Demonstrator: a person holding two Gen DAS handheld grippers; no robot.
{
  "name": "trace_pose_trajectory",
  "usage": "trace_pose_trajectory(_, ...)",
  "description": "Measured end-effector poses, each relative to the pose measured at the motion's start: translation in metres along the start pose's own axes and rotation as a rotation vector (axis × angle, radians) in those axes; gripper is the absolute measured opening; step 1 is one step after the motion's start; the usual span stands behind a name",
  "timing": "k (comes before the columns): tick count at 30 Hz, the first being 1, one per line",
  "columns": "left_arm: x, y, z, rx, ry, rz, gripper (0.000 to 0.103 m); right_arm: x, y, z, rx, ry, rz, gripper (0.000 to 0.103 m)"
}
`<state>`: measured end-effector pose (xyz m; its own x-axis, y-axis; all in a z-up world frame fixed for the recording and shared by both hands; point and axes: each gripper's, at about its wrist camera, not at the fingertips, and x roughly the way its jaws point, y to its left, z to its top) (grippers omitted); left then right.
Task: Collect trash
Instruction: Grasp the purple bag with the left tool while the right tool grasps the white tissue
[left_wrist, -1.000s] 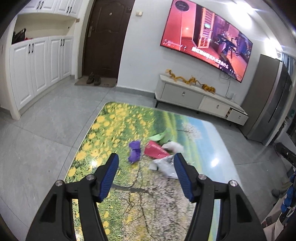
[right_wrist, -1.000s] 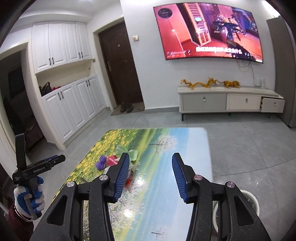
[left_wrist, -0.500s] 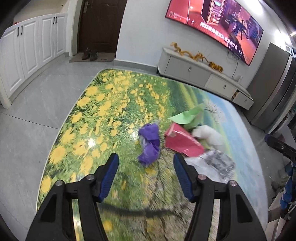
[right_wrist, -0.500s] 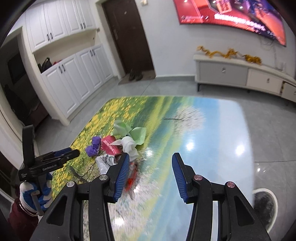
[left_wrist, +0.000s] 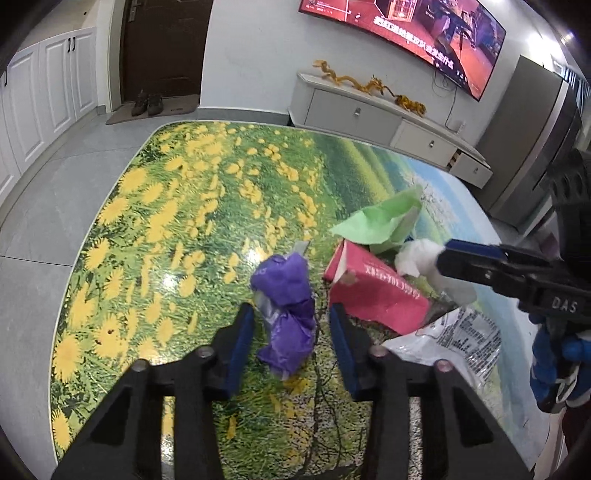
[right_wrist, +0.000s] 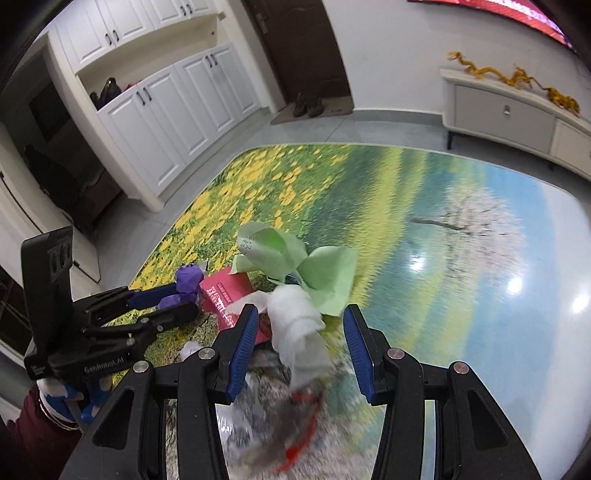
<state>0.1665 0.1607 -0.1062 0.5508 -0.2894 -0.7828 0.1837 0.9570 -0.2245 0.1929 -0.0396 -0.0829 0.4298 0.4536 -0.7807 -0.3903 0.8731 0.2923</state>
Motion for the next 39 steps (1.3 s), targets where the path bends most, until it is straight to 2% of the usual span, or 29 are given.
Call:
trace_pose_trajectory(4, 0.001, -0.002, -0.003, 0.007, -0.009, -0.002, 0.029, 0.016, -0.002, 0.003, 0.001, 0.031, 0.021, 0.047)
trace_pose_trajectory(6, 0.000, -0.001, -0.004, 0.002, -0.013, -0.001, 0.028, 0.018, -0.006, 0.002, 0.011, 0.039, 0.033, 0.036)
trace_pose_trajectory(7, -0.001, -0.001, -0.005, -0.001, -0.014, 0.002, 0.028, 0.019, -0.008, 0.002, 0.017, 0.038, 0.037, 0.027)
trace_pose_trajectory(11, -0.009, -0.003, -0.010, 0.000, -0.035, 0.007, 0.028, 0.008, -0.015, -0.001, 0.035, 0.023, 0.042, 0.019)
trace_pose_trajectory(19, -0.032, -0.010, -0.017, -0.005, -0.061, -0.018, 0.027, -0.053, -0.016, -0.021, 0.048, -0.076, -0.020, 0.018)
trace_pose_trajectory(25, -0.065, -0.026, -0.019, 0.008, -0.128, -0.042, 0.027, -0.105, -0.023, -0.042, 0.093, -0.146, -0.062, 0.018)
trace_pose_trajectory(39, -0.134, -0.089, -0.029, 0.079, -0.243, -0.121, 0.027, -0.203, -0.003, -0.082, 0.077, -0.293, -0.117, 0.018)
